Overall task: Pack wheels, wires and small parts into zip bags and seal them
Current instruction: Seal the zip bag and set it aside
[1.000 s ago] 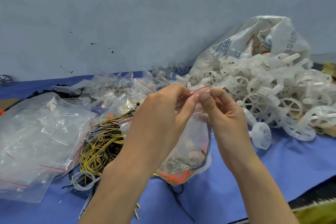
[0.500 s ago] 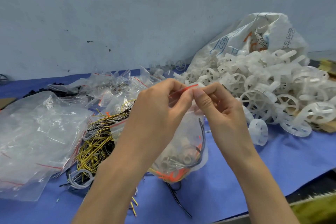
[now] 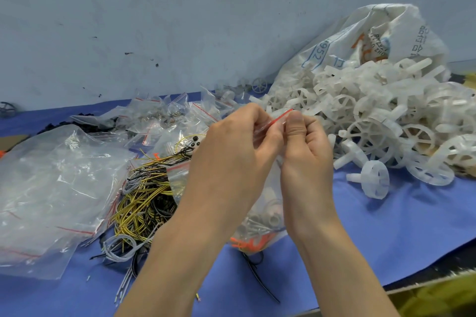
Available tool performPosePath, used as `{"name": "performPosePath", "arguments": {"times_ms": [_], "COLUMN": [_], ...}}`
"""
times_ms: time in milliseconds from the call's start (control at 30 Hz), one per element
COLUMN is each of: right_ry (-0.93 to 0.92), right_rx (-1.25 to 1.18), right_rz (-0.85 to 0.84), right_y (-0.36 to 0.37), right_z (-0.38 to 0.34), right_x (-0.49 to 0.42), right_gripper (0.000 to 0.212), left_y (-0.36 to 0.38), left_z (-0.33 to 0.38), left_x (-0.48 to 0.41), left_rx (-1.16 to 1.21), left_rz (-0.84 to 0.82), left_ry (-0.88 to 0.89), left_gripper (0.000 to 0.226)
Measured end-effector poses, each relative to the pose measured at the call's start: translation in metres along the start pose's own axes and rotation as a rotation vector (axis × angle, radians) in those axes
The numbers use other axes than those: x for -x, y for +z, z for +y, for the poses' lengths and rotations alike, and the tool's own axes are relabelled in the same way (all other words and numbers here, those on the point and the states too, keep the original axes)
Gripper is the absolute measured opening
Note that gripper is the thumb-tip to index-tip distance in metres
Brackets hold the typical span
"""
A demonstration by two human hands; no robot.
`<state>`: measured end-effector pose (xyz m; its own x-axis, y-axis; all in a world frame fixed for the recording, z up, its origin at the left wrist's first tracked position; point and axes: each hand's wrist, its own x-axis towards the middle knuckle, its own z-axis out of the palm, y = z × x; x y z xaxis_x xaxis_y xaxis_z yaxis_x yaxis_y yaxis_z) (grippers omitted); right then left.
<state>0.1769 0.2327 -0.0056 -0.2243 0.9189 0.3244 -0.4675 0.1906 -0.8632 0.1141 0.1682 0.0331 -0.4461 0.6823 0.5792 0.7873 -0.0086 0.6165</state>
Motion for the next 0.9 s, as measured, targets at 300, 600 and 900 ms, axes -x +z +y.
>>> {"name": "performPosePath", "arguments": {"times_ms": [300, 600, 900], "right_ry": [0.060, 0.083, 0.082], "right_rx": [0.032, -0.017, -0.017], "right_rz": [0.201, 0.247, 0.246], "right_y": [-0.003, -0.008, -0.006], "right_z": [0.000, 0.003, 0.005], "right_x": [-0.025, -0.040, -0.042], "right_gripper": [0.029, 0.033, 0.035], "left_y": [-0.020, -0.046, -0.059], "left_z": [-0.009, -0.038, -0.049], "left_x": [0.017, 0.034, 0.037], "left_rx": [-0.127, -0.153, -0.176], "left_rz": [-0.064, -0.054, -0.010], "left_ry": [0.067, 0.040, -0.050], "left_gripper": [0.014, 0.024, 0.034]}}
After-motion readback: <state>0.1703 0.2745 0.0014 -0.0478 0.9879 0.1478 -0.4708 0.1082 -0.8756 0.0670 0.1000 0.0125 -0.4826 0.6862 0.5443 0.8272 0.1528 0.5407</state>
